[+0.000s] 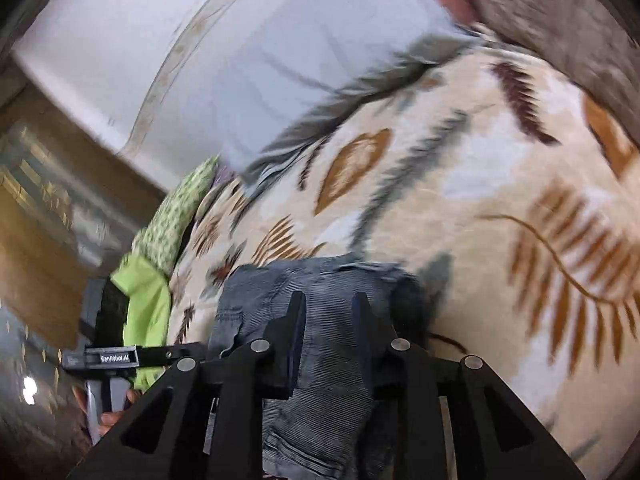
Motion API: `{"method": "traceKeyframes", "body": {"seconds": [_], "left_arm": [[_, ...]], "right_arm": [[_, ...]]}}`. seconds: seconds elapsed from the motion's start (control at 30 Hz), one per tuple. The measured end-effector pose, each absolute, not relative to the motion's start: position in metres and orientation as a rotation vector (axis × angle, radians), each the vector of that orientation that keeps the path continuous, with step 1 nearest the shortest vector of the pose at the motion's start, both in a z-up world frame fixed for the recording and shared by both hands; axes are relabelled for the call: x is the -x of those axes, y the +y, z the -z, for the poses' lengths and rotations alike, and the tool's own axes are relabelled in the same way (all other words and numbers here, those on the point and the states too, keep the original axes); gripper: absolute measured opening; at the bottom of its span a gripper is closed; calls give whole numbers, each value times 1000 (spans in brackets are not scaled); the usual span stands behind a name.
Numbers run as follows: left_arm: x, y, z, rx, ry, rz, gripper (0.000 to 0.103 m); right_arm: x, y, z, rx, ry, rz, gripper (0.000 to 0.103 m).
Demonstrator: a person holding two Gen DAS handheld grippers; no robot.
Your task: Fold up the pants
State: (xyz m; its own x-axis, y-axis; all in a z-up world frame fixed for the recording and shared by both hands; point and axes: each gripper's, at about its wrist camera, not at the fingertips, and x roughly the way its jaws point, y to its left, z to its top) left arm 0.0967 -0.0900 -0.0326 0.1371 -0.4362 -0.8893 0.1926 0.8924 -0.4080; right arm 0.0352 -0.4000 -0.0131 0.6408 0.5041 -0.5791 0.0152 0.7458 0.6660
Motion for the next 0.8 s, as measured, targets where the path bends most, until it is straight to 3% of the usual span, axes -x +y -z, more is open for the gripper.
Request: {"method": "traceKeyframes", "body": {"seconds": [0.27, 0.33, 0.43, 0.63, 0.8], "left_arm": [[-109, -91, 71, 227, 1447, 394, 68], [-108, -84, 66, 259, 1455, 407, 68], [-93, -74, 48, 223, 1410, 417, 66], [-52, -76, 51, 173, 1399, 462, 68], [-43, -75, 60, 156, 1379, 435, 77]], "right_arm": [[-62, -382, 67, -637, 1011, -235, 20], [-56, -386, 60, -657, 998, -252, 24], [-41, -393, 46, -662, 996, -282, 43], [-2, -385, 39, -624, 1016, -353, 44], [7, -364, 53, -495, 1080, -306, 44]]}}
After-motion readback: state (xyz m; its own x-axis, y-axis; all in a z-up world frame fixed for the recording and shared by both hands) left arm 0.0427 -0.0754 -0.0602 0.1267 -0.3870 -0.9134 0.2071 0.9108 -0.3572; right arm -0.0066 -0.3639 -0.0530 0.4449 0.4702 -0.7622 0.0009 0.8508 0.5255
